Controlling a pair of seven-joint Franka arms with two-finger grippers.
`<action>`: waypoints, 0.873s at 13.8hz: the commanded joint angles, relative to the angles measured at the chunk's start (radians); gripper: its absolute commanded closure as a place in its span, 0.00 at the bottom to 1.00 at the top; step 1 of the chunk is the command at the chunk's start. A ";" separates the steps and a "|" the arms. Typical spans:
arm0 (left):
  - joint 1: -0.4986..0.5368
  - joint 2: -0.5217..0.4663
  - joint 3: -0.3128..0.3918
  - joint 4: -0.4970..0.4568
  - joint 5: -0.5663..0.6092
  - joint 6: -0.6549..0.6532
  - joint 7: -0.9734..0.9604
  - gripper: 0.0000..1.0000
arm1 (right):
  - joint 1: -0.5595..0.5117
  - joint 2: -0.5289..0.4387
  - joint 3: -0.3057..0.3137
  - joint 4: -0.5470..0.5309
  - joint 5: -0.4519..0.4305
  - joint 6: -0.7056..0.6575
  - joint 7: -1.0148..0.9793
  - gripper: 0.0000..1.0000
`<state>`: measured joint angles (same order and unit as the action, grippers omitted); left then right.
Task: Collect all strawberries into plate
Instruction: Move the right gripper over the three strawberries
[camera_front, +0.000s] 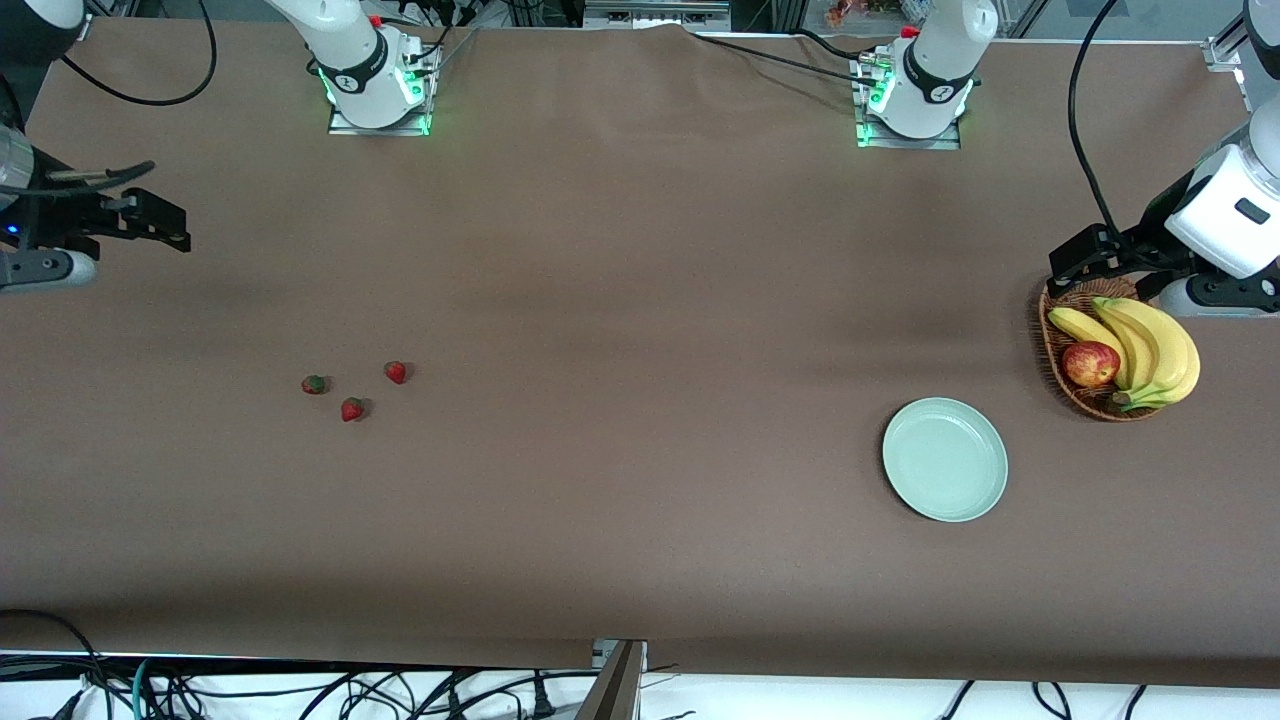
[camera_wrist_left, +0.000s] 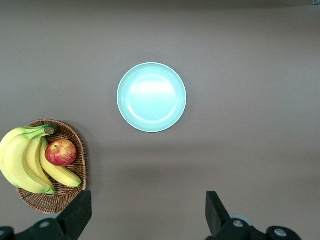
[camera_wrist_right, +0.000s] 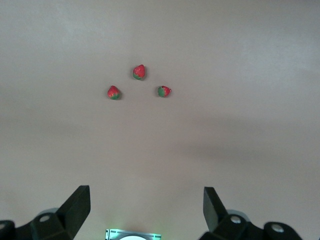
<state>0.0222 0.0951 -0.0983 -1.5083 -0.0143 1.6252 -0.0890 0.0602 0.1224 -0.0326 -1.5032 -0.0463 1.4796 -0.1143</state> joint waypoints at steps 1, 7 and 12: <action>0.001 0.008 -0.001 0.026 0.008 -0.019 0.003 0.00 | -0.020 0.045 0.016 0.014 0.023 0.040 0.002 0.00; 0.001 0.008 -0.001 0.026 0.008 -0.019 0.003 0.00 | 0.030 0.250 0.027 -0.005 0.029 0.230 0.018 0.00; 0.001 0.008 -0.001 0.026 0.008 -0.019 0.005 0.00 | 0.066 0.309 0.030 -0.182 0.036 0.488 0.128 0.00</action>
<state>0.0222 0.0953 -0.0983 -1.5076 -0.0143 1.6252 -0.0890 0.1254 0.4579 -0.0078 -1.5847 -0.0277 1.8741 -0.0335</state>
